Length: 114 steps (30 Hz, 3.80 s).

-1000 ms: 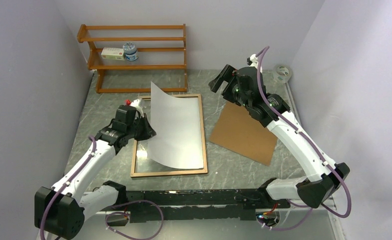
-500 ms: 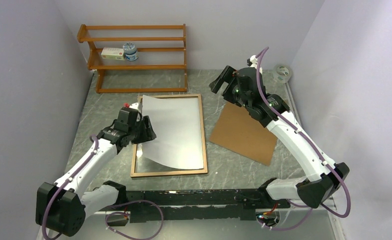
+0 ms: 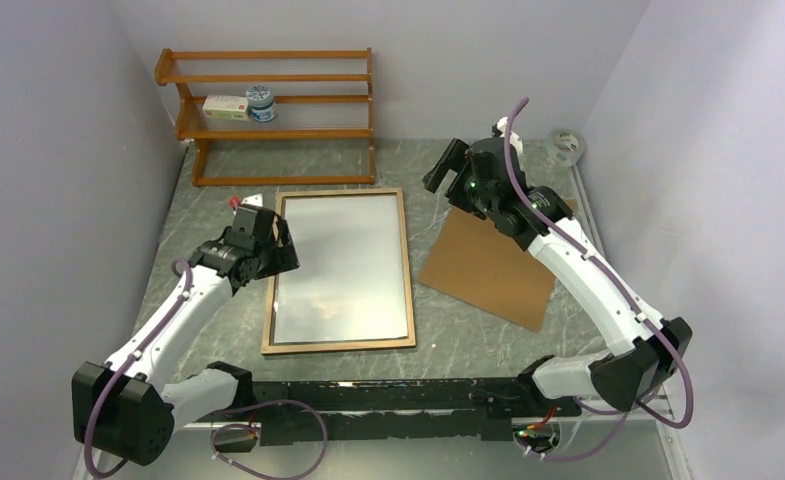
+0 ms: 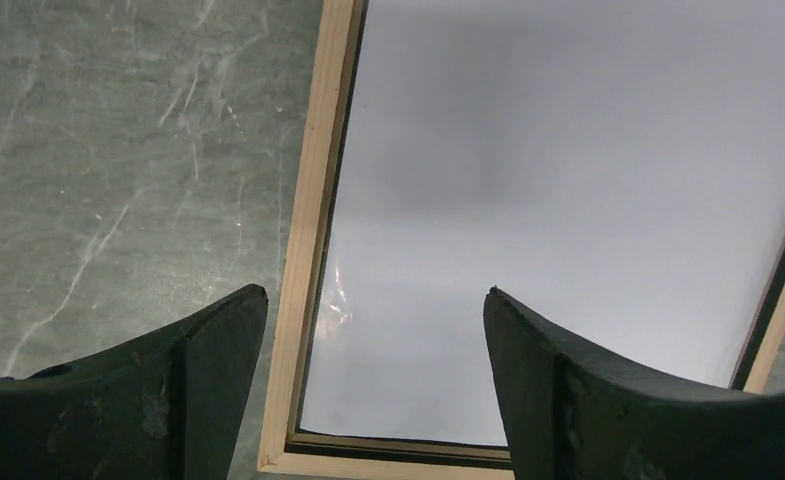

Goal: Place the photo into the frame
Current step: Turn over the photo from the photo frame, then move the photo frame item to the center of the board.

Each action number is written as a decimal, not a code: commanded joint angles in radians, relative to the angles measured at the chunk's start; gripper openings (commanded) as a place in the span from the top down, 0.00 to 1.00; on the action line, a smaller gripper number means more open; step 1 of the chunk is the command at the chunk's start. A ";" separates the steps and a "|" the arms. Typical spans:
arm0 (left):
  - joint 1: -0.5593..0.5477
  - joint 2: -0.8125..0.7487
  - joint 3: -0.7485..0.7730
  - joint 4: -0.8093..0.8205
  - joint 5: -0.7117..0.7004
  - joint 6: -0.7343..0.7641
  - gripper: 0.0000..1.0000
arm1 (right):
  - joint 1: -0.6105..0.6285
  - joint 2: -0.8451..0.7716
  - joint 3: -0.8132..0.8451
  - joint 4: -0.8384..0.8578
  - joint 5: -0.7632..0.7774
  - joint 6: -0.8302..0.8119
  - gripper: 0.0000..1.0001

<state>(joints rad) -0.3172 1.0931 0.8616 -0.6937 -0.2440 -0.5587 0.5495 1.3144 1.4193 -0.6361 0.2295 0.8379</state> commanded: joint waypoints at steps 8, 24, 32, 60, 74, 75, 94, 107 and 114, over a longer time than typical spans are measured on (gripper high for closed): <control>0.001 0.070 0.146 0.127 0.416 0.108 0.18 | -0.176 0.047 -0.084 -0.066 -0.090 -0.040 0.08; -0.310 0.766 0.697 0.233 0.624 0.026 0.21 | -0.739 -0.066 -0.529 -0.103 -0.150 -0.125 0.08; -0.355 1.070 0.941 0.194 0.618 -0.069 0.23 | -0.849 -0.127 -0.675 -0.095 -0.129 -0.115 0.08; -0.376 1.307 1.092 0.060 0.848 -0.138 0.39 | -0.908 -0.021 -0.840 0.053 -0.351 -0.124 0.05; -0.394 1.241 1.042 0.323 1.087 -0.184 0.56 | -0.909 0.067 -0.882 0.167 -0.583 -0.136 0.07; -0.394 1.234 1.037 0.334 1.095 -0.194 0.59 | -0.908 0.072 -0.884 0.173 -0.593 -0.136 0.07; -0.353 0.977 0.852 0.110 0.816 -0.075 0.71 | -0.667 0.046 -0.848 0.181 -0.658 -0.022 0.14; -0.261 0.846 0.592 0.043 0.747 0.037 0.70 | -0.517 0.103 -0.829 0.193 -0.599 0.038 0.16; -0.232 0.852 0.619 -0.053 0.637 0.103 0.57 | -0.509 0.108 -0.809 0.161 -0.545 0.021 0.16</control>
<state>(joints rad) -0.5407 1.9884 1.4548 -0.6872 0.3634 -0.4885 0.0135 1.3731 0.6411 -0.5884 -0.3180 0.8398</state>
